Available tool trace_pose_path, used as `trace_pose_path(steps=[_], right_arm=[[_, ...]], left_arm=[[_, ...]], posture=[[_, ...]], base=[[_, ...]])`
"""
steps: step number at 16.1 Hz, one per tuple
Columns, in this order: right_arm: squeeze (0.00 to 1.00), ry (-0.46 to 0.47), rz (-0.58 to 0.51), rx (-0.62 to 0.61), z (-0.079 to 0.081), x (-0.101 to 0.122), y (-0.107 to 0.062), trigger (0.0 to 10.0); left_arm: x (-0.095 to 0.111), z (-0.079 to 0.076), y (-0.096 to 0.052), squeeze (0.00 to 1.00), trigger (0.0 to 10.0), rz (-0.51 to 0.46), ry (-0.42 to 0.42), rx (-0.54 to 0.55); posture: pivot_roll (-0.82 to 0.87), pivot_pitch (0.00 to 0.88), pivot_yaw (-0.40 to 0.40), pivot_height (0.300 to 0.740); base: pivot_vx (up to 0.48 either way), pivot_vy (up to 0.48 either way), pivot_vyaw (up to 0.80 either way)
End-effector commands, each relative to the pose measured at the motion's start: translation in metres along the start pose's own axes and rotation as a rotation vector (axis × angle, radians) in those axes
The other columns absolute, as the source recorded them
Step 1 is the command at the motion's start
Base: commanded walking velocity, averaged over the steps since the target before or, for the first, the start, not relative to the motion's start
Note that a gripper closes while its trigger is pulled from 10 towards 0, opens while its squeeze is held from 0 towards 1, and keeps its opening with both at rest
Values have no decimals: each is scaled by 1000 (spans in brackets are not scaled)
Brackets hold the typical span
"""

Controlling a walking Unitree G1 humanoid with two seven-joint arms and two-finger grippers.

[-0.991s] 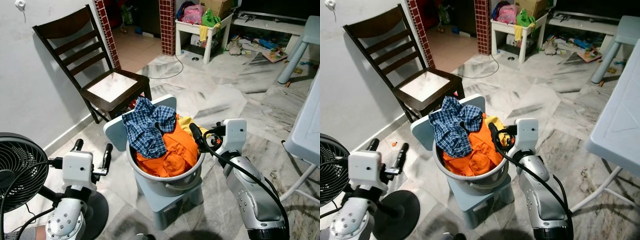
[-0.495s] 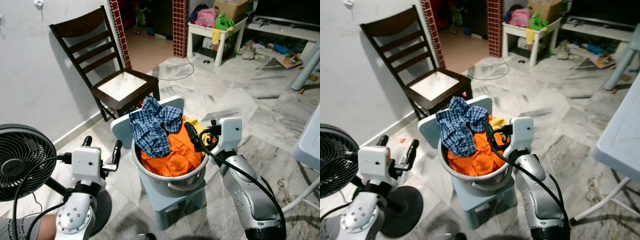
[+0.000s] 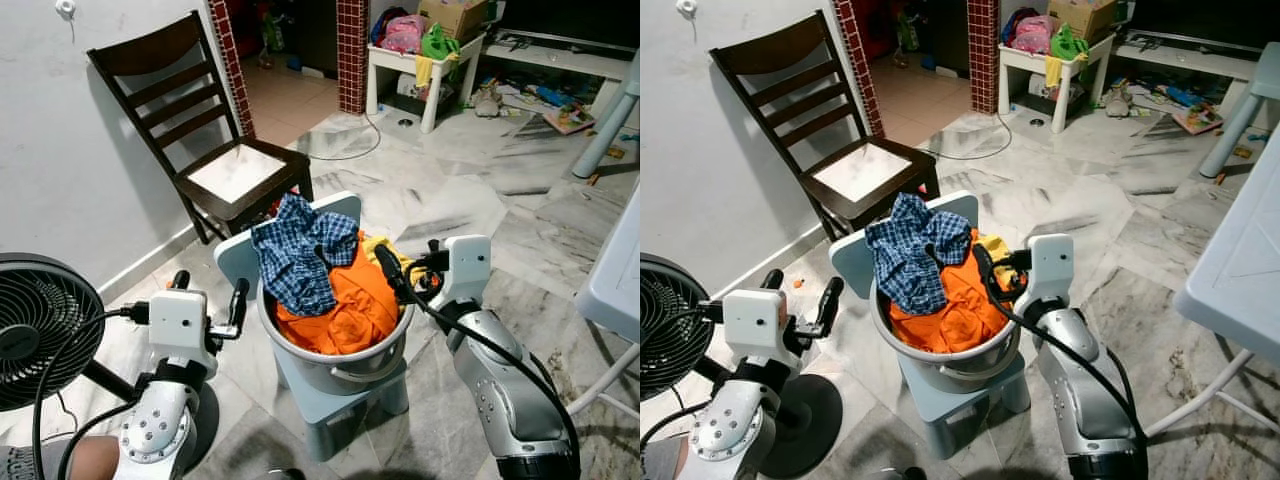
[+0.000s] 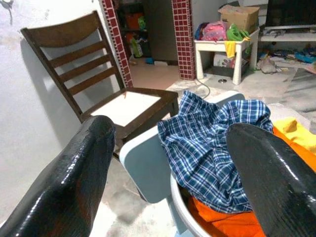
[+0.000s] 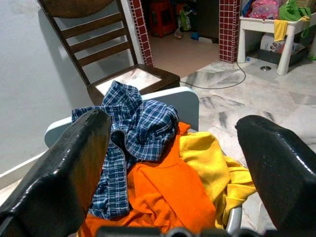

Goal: Hang hanger

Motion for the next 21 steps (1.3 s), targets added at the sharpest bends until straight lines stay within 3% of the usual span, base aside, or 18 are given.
trace_pose_path(steps=[1, 16, 21], right_arm=[[0, 0, -6, 9, 3, 1, -1, 10000], [0, 5, 17, 69, 15, -8, -4, 10000], [0, 6, 68, 102, 20, -24, -13, 10000]], left_arm=[[-5, 2, 1, 0, 10000, 23, 2, 1], [-10, -3, -2, 0, 10000, 57, 11, -12], [-22, 14, -14, 0, 10000, 106, 9, 68]], posture=[[-16, 67, 93, 740], [7, 55, 95, 740], [19, 55, 84, 740]], base=[[296, 0, 0], [256, 0, 0], [0, 0, 480]])
Point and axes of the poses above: a point about 5 cm out from each wrist's last joint towards the gripper, its own y axis pointing out of the wrist towards the gripper, its own x axis along the axis of the wrist's last joint, z = x × y, the point moved 6 cm from there along y, pointing out of the wrist towards the gripper, and after that the axes turned 13 degrees about -y, right-handed, at the moved point
